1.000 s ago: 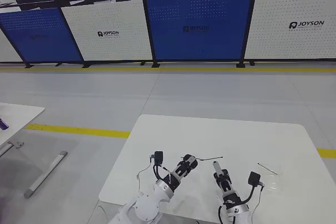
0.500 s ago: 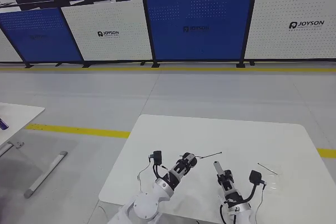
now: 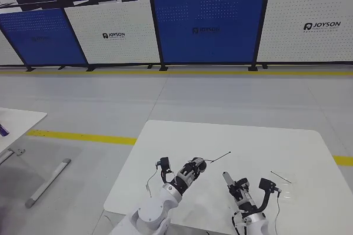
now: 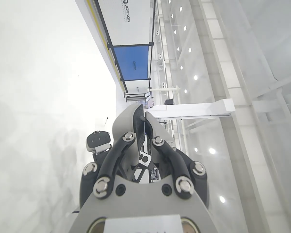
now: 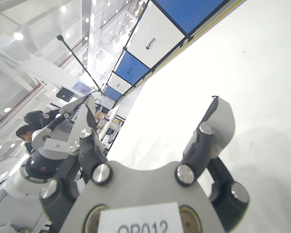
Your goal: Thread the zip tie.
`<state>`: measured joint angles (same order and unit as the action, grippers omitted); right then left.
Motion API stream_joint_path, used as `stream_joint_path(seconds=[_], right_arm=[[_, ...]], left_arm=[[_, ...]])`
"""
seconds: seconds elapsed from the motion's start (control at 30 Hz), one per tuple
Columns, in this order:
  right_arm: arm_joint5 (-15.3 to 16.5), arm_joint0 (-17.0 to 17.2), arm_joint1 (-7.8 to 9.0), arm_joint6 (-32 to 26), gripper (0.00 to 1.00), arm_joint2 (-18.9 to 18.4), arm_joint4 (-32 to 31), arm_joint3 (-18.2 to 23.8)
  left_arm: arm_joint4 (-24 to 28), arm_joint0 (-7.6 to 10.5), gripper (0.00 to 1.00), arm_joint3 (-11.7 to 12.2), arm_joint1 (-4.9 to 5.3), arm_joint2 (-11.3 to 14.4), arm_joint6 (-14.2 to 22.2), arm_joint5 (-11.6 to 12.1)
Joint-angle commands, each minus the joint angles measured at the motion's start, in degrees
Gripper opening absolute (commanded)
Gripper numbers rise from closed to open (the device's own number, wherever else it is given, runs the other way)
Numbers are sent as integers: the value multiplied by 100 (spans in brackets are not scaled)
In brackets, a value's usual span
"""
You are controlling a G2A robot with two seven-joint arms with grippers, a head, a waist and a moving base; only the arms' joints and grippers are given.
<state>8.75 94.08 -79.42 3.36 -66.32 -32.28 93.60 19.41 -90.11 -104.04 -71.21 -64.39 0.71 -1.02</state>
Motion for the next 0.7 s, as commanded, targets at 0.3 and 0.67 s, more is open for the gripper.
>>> stream_joint_path(seconds=[0.3, 0.67], right_arm=[[29, -60, 22, -88, 100, -11, -289, -19], [82, -322, 80, -279, 100, 56, -1374, -174]], left_arm=[[18, 14, 0, 25, -4, 7, -3, -14], [591, 124, 0, -89, -34, 1, 147, -419]])
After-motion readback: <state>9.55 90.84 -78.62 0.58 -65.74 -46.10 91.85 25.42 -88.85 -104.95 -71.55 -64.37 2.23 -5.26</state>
